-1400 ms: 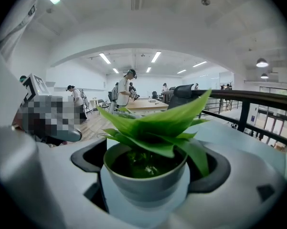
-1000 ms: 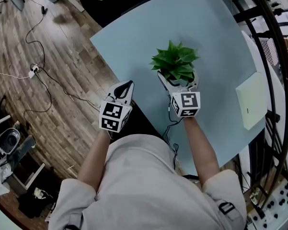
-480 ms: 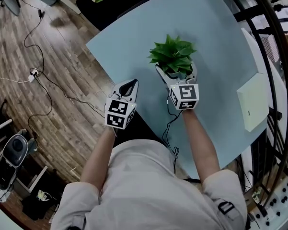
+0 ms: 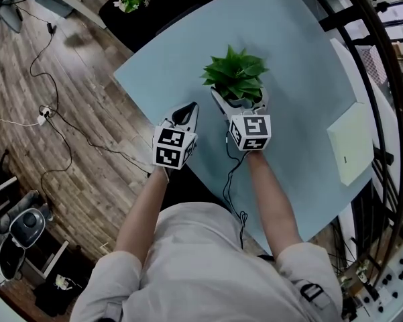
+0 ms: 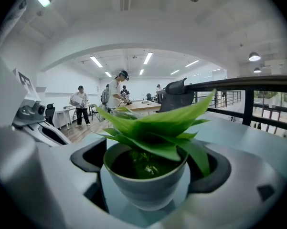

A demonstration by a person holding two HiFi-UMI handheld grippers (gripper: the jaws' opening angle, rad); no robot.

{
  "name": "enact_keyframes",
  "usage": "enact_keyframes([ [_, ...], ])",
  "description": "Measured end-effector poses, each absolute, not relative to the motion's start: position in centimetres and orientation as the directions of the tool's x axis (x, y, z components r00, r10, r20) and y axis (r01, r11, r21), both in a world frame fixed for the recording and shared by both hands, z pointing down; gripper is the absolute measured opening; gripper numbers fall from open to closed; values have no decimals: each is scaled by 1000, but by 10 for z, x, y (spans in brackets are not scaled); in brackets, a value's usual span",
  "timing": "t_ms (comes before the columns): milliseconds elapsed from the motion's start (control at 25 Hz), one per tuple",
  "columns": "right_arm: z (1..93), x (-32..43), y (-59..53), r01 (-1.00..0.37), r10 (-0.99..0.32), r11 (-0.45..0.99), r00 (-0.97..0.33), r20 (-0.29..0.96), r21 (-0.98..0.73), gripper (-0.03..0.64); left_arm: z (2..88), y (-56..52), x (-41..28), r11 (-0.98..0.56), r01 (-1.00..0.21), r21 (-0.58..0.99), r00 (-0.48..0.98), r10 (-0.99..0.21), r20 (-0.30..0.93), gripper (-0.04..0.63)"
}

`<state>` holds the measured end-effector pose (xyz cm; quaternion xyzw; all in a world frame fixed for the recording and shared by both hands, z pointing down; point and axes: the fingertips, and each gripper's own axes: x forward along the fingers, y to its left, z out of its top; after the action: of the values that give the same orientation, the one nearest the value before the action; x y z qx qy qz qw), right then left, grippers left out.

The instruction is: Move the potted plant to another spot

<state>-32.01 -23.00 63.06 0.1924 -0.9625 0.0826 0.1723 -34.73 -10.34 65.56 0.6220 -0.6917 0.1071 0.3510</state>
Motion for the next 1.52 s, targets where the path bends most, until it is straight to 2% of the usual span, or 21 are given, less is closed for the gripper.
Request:
enact_keyframes([
  [840, 644, -299, -225, -428, -360, 899, -844, 397, -95, 545, 660, -94, -346, 223, -918, 327, 32, -782, 622, 12],
  [1000, 644, -278, -218, -469, -391, 877, -826, 406, -110, 549, 659, -86, -337, 209, -920, 332, 47, -782, 622, 12],
  [1400, 635, -214, -190, -530, -465, 848, -758, 458, -18, 548, 652, -66, -311, 144, -921, 362, 111, -793, 599, 12],
  [1480, 630, -196, -177, -535, -479, 844, -741, 471, 17, 518, 651, -60, -298, 123, -918, 376, 137, -793, 594, 12],
  [1520, 624, -187, -172, -541, -499, 840, -730, 467, 52, 473, 649, -58, -292, 109, -917, 384, 152, -795, 588, 12],
])
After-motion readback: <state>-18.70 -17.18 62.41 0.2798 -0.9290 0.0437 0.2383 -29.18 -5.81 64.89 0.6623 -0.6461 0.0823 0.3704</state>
